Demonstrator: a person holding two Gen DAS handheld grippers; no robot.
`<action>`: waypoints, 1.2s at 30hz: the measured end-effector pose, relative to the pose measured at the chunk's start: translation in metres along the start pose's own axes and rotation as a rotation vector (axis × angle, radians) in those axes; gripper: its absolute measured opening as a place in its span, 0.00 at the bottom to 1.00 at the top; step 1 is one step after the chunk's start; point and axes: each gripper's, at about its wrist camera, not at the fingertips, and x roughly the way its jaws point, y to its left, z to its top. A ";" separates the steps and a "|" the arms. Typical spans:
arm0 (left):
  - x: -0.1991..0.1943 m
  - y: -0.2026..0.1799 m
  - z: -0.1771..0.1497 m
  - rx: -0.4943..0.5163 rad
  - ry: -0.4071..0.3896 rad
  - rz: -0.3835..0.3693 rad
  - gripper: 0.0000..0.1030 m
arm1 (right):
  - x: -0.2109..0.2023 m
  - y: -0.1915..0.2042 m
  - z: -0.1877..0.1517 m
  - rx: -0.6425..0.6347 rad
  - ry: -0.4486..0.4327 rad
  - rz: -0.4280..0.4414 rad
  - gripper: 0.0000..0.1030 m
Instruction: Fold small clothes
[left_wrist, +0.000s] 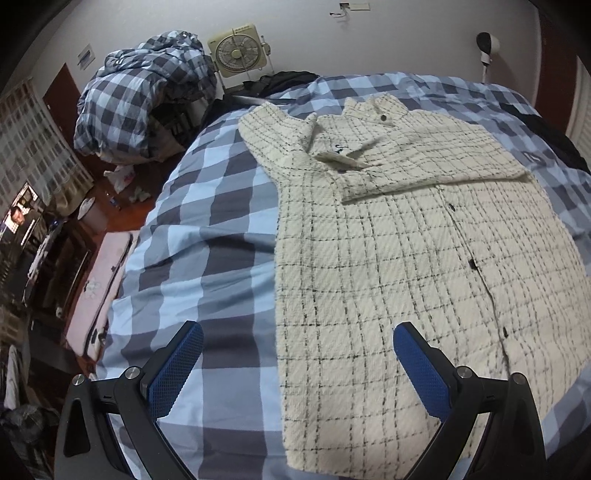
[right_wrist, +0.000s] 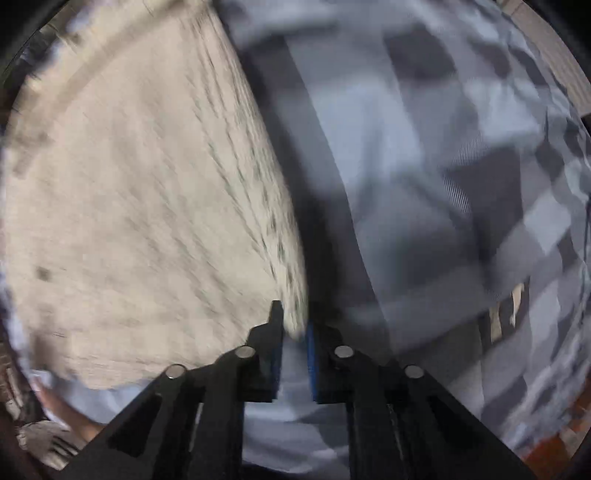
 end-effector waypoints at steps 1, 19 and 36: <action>-0.001 0.001 -0.001 -0.004 -0.001 -0.003 1.00 | 0.006 0.004 0.000 -0.012 0.019 -0.064 0.36; 0.000 0.015 0.001 -0.069 0.005 -0.042 1.00 | 0.029 0.304 -0.087 -0.769 -0.234 -0.005 0.85; 0.001 0.020 0.006 -0.106 0.008 -0.087 1.00 | 0.057 0.333 -0.105 -0.856 -0.220 0.109 0.04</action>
